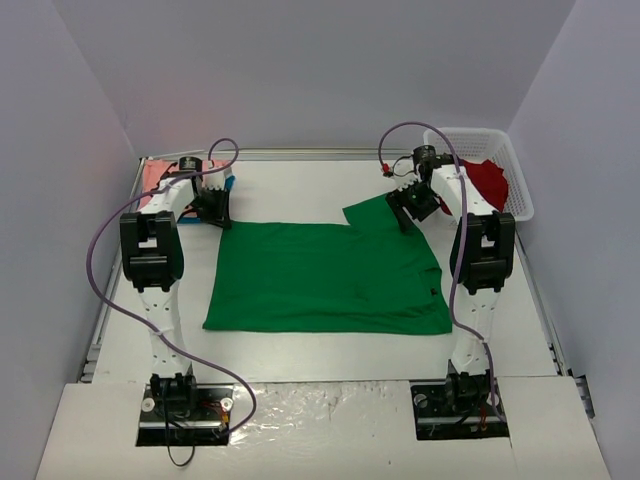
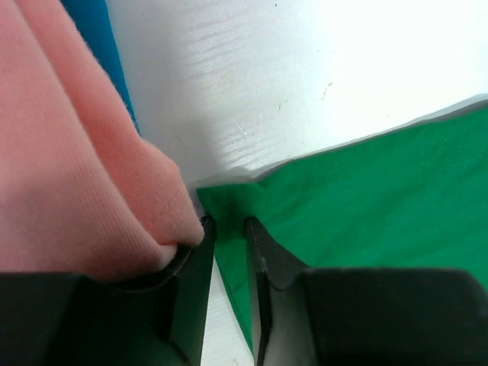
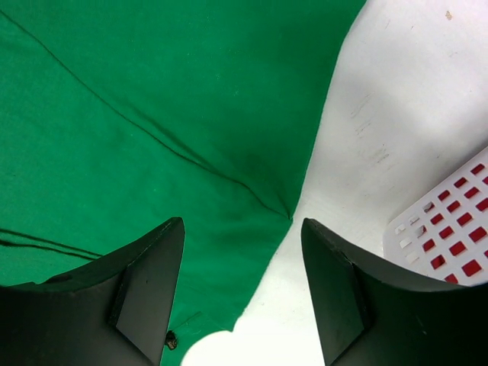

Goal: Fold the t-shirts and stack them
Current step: Grap the side of the flattened tshirt furthest away from the robot with both arms

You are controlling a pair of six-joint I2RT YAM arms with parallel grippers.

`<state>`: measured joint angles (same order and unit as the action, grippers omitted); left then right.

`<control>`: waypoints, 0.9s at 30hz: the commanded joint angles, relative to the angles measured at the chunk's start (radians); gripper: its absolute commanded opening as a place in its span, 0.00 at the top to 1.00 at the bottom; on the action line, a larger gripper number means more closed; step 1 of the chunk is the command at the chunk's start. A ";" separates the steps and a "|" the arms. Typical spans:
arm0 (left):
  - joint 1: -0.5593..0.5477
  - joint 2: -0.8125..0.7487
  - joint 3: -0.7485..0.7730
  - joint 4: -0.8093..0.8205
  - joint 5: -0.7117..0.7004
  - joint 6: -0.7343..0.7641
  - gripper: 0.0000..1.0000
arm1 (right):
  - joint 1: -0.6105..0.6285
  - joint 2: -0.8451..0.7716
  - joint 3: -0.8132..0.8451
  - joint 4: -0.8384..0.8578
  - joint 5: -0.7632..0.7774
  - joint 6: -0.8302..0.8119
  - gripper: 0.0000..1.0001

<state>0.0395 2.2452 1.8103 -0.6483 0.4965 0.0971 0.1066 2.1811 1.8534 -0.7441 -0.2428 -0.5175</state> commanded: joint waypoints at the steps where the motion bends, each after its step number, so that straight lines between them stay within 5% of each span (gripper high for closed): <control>1: -0.016 0.024 0.018 -0.019 -0.021 0.006 0.78 | 0.007 0.012 0.043 -0.035 0.022 0.016 0.41; 7: -0.015 0.043 0.006 -0.031 -0.073 0.027 0.97 | 0.007 0.005 0.052 -0.034 0.033 0.017 0.41; 16: -0.010 0.002 -0.069 0.006 -0.073 0.038 0.98 | -0.016 0.028 0.171 -0.015 -0.032 0.069 0.44; 27: -0.004 -0.094 -0.117 0.013 -0.044 0.036 0.98 | -0.024 0.262 0.463 -0.029 -0.142 0.208 0.43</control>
<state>0.0322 2.2013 1.7283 -0.5858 0.4706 0.1123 0.0856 2.4035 2.2581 -0.7254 -0.3283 -0.3588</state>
